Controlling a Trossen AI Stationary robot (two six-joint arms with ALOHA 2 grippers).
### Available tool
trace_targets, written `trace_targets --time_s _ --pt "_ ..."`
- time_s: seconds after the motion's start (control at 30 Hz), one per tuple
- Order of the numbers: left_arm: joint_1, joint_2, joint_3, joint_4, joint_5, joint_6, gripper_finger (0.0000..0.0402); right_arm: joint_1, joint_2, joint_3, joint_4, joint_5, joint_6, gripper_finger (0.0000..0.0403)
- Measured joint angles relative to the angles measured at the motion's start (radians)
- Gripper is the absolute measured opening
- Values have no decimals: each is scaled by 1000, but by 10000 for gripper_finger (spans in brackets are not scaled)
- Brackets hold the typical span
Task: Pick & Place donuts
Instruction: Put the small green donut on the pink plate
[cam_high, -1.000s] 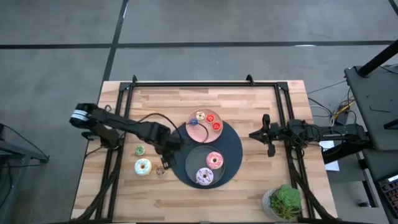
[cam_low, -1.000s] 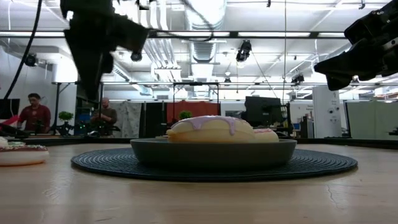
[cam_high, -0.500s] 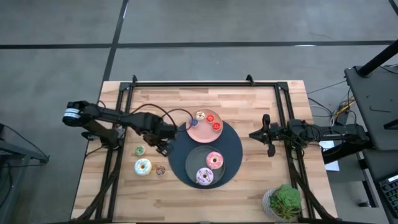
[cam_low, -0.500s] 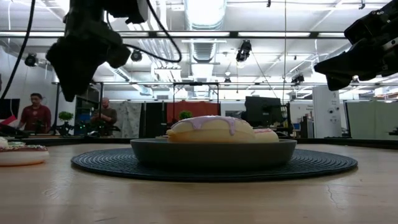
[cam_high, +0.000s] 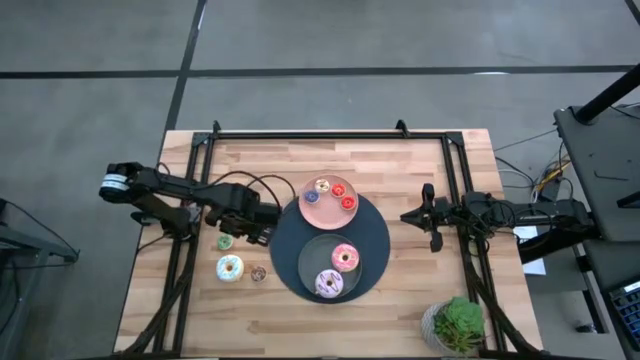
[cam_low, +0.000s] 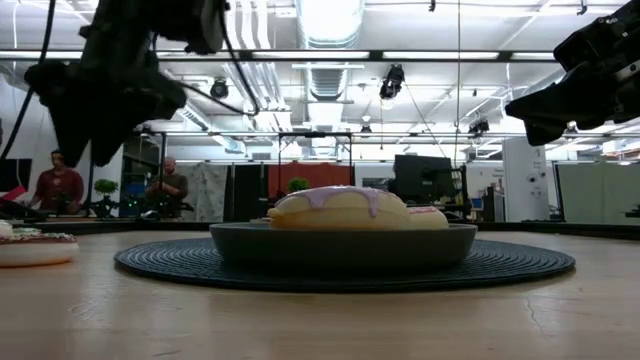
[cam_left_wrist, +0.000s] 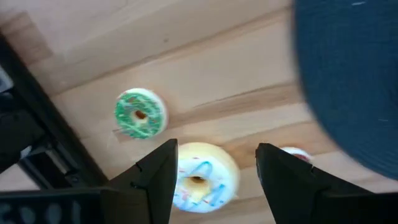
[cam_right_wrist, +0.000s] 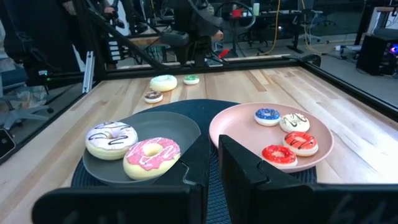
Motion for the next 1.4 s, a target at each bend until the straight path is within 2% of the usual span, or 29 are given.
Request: trace_targets --time_s 0.27,0.37,0.67,0.93,1.2,1.4 --pt "-46 -57 -72 14 4 -18 193 0 0 0 0 0 0 29" --pt "-64 -98 -92 12 -22 -29 208 0 0 0 0 0 0 29" --pt "-86 -201 -177 3 -17 -60 255 0 0 0 0 0 0 29" --pt "-92 -265 -266 40 -12 -67 257 0 0 0 0 0 0 29" --pt "-92 -278 -371 161 -12 -56 257 0 0 0 0 0 0 29" --pt "-91 -278 -418 187 -13 -41 257 0 0 0 0 0 0 29"
